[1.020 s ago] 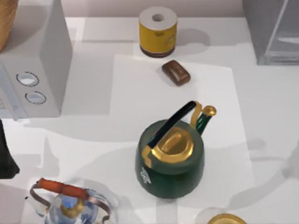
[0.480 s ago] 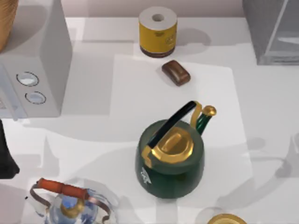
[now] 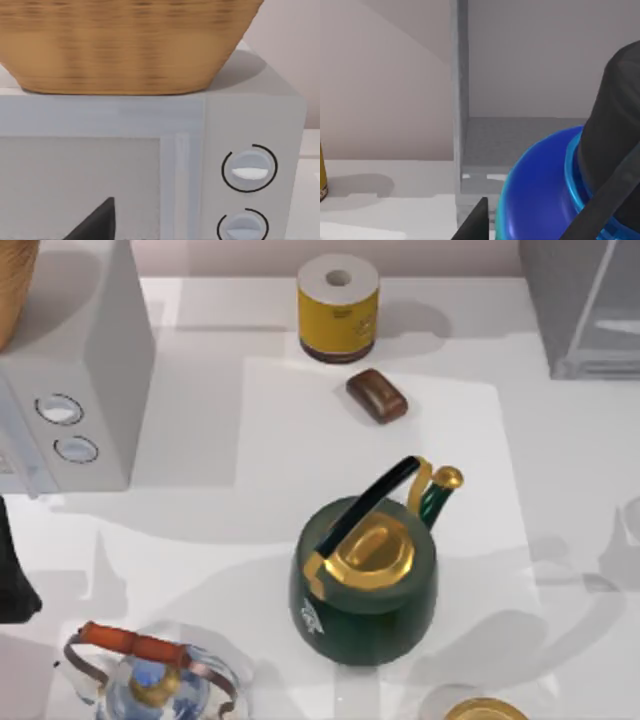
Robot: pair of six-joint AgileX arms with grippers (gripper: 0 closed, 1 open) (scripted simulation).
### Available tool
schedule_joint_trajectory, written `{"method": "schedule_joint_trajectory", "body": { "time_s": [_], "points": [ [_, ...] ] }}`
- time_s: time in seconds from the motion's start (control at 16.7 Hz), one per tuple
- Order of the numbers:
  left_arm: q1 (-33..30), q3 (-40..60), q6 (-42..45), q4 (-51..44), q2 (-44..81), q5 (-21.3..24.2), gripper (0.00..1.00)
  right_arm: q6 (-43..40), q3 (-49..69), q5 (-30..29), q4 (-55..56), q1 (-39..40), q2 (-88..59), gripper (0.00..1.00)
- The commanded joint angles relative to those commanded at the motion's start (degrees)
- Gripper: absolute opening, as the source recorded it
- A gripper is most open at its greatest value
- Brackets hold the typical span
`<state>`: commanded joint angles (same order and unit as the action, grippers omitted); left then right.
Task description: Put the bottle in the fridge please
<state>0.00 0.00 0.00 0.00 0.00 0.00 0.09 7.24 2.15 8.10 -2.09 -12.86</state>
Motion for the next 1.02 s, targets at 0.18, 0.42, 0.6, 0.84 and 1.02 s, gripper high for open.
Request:
{"method": "schedule_joint_trajectory", "body": {
  "time_s": [0.18,0.42,0.6,0.84,1.02],
  "points": [
    [0.0,0.0,0.0,0.0,0.0,0.0,1.0,0.1,6.9,1.9,8.0,-1.9,-14.2,0.01],
    [0.0,0.0,0.0,0.0,0.0,0.0,1.0,0.1,17.9,4.8,20.5,-4.9,-38.3,0.01],
    [0.0,0.0,0.0,0.0,0.0,0.0,1.0,0.2,26.4,7.0,30.3,-7.4,-57.8,0.01],
    [0.0,0.0,0.0,0.0,0.0,0.0,1.0,0.3,36.8,9.6,42.3,-10.4,-81.8,0.01],
    [0.0,0.0,0.0,0.0,0.0,0.0,1.0,0.5,43.1,11.1,49.5,-12.2,-95.8,0.01]
  ]
}}
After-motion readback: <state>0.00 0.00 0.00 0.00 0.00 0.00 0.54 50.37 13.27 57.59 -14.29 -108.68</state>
